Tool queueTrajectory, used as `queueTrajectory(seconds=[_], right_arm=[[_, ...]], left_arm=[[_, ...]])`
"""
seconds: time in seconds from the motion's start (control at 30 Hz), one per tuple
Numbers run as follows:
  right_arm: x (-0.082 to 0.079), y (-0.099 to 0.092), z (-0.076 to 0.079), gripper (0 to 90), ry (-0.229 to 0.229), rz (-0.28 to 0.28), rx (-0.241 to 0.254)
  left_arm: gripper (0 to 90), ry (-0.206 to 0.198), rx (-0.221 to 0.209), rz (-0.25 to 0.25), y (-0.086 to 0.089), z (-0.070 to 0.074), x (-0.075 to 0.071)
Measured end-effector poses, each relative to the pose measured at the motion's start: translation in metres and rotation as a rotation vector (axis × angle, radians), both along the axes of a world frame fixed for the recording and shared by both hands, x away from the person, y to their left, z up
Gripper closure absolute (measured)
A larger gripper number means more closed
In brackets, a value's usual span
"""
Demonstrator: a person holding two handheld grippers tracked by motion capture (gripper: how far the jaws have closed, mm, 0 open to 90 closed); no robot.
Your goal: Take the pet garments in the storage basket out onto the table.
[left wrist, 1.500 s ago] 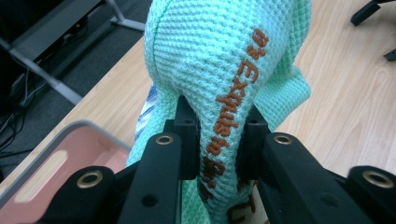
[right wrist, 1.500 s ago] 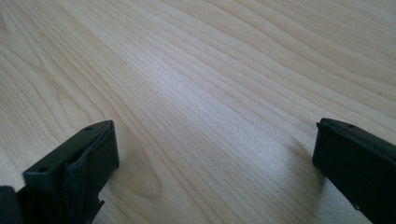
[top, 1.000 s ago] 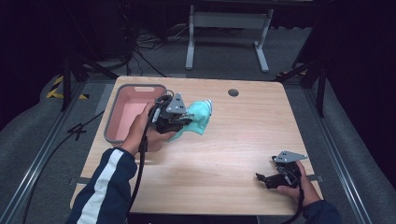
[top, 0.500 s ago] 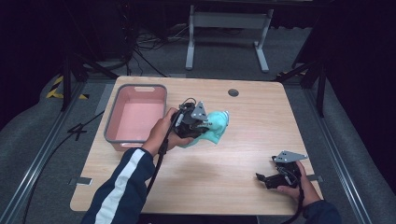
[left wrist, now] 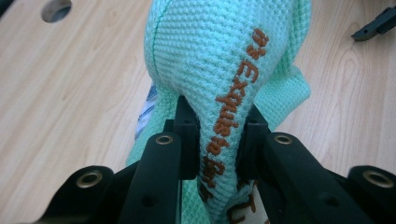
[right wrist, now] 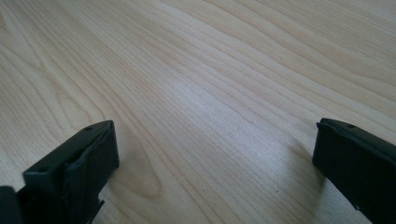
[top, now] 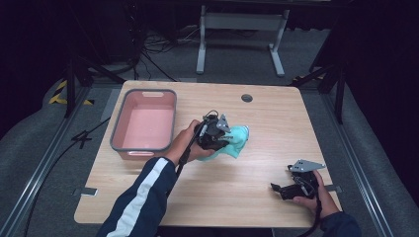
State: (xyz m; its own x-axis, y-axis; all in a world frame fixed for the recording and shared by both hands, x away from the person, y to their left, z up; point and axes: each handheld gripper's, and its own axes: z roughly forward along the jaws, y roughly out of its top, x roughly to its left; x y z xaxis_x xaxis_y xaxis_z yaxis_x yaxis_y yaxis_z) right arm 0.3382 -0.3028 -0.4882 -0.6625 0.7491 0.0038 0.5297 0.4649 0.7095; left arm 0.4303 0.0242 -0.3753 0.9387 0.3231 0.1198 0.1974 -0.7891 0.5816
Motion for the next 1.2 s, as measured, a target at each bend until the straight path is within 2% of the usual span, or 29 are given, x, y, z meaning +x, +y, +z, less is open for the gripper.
queueTrajectory(seconds=[0.23, 0.33, 0.67, 0.9, 1.03, 1.13, 1.2], right_arm=[[0.0, 0.0, 0.0, 0.5, 0.0, 0.0, 0.001], [0.0, 0.0, 0.0, 0.5, 0.0, 0.0, 0.001], [0.0, 0.0, 0.0, 0.5, 0.0, 0.0, 0.0], [0.0, 0.0, 0.0, 0.5, 0.0, -0.001, 0.001], [0.0, 0.0, 0.0, 0.5, 0.0, 0.0, 0.0], [0.0, 0.0, 0.0, 0.5, -0.001, 0.0, 0.0], [0.0, 0.0, 0.0, 0.5, 0.0, 0.0, 0.001]], left_arm=[[75.1, 0.03, 0.017, 0.01, -0.009, -0.019, 0.004], [75.0, 0.043, 0.051, 0.017, -0.015, -0.031, 0.006], [73.4, 0.069, 0.095, 0.023, -0.023, -0.055, 0.011], [63.6, 0.067, 0.118, 0.015, -0.027, -0.065, 0.01], [57.5, 0.071, 0.11, 0.019, -0.027, -0.065, 0.009], [47.4, 0.07, 0.099, 0.028, -0.026, -0.062, 0.008], [44.8, 0.068, 0.09, 0.036, -0.024, -0.059, 0.008]])
